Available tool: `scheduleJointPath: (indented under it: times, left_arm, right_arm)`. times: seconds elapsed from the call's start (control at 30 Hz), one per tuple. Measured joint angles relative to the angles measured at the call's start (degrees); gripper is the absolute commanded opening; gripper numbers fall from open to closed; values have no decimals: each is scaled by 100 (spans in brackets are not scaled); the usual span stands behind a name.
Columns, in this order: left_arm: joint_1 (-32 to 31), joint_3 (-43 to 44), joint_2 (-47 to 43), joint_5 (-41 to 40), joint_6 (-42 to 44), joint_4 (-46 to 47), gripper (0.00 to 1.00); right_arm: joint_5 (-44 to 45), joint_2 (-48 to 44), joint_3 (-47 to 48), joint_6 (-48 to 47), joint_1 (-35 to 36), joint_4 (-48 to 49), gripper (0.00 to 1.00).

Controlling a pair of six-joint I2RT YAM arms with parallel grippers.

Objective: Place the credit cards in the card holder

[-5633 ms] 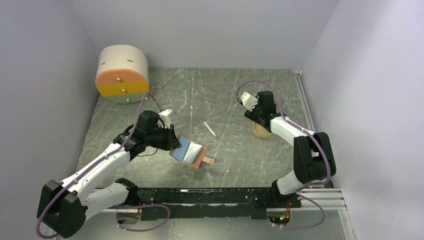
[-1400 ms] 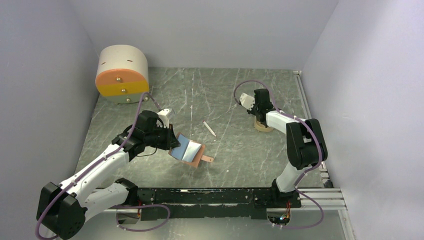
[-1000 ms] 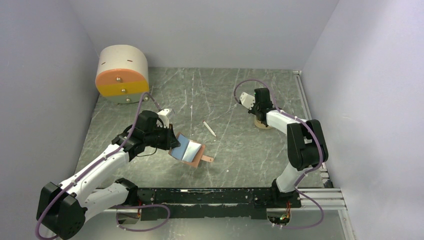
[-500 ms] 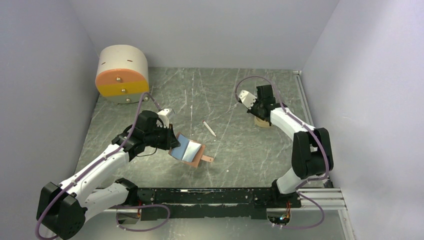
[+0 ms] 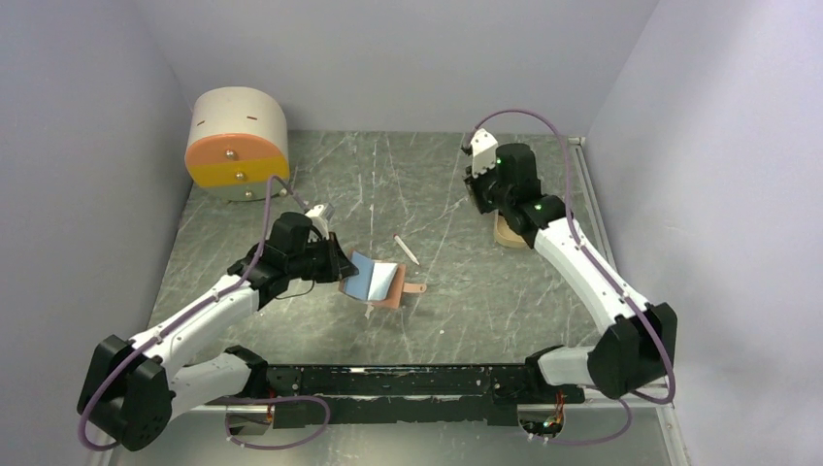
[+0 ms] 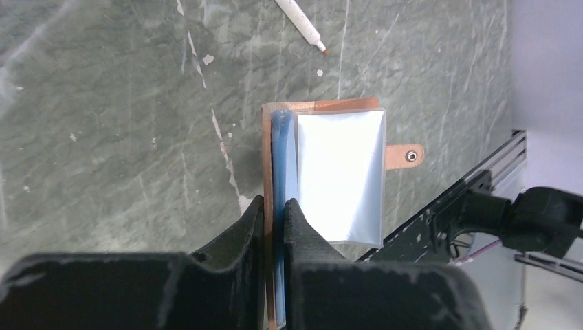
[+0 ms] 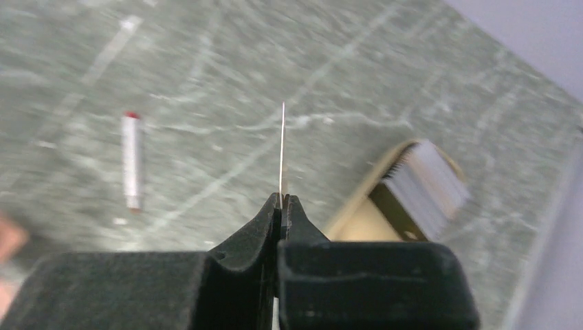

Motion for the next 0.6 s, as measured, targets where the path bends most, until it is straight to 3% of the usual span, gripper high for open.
scheduleJointPath:
  times: [0.33, 0.6]
  left_arm:
    - [-13, -833, 354, 57, -1182, 1495, 9]
    - [-234, -1272, 994, 55, -1823, 2441, 9]
  right_arm:
    - [-636, -1126, -1019, 3029, 1263, 935, 0]
    - [-1403, -1213, -2535, 5674, 1770, 2280, 0]
